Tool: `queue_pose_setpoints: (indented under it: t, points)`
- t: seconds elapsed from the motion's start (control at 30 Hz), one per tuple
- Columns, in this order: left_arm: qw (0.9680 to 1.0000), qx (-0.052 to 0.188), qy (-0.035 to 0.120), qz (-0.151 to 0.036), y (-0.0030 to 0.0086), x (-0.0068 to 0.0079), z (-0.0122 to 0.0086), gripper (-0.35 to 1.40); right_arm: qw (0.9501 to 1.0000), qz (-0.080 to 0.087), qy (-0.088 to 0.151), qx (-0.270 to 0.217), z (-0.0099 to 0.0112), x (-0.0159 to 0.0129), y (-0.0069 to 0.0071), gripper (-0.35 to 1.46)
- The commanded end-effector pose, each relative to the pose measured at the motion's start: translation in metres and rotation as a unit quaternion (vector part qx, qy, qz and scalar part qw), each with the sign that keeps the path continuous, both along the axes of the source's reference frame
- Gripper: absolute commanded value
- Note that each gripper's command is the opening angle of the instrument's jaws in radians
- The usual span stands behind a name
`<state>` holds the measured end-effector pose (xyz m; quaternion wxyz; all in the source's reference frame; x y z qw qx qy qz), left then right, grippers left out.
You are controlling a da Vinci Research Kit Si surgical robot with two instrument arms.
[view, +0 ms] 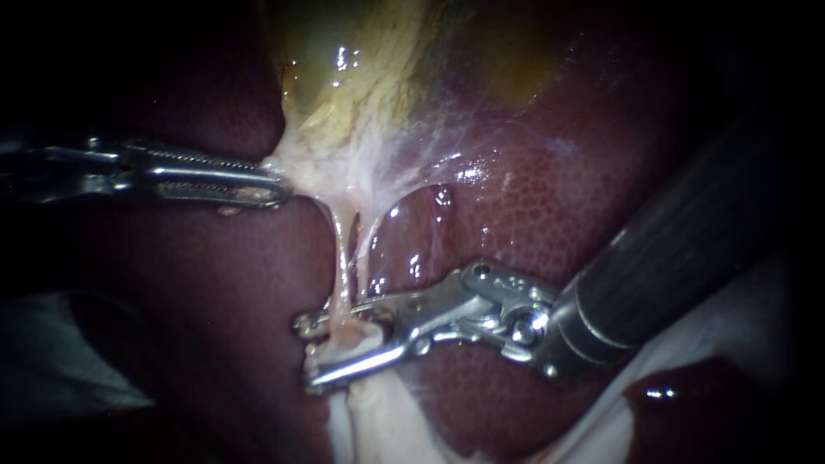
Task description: Clipping second clip left tube
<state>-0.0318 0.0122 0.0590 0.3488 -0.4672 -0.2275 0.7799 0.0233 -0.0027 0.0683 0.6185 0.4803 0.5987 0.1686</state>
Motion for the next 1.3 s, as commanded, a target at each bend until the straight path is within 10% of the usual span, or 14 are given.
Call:
queue_pose_setpoints:
  t: [0.03,0.57,1.3]
  points:
    - [1.0000,0.000,0.000,0.000,0.0000,0.0000,0.0000,-0.35,1.0000,0.000,0.000,-0.001,0.0000,-0.0001,0.0000,0.29]
    - [1.0000,0.000,0.000,0.000,0.0000,0.0001,0.0000,-0.35,1.0000,-0.002,-0.001,0.005,-0.0001,-0.0009,0.0001,-0.35]
    - [1.0000,0.000,0.000,0.000,0.0000,0.0002,-0.0001,-0.35,0.9991,-0.021,-0.028,0.024,0.0001,-0.0017,0.0004,-0.35]
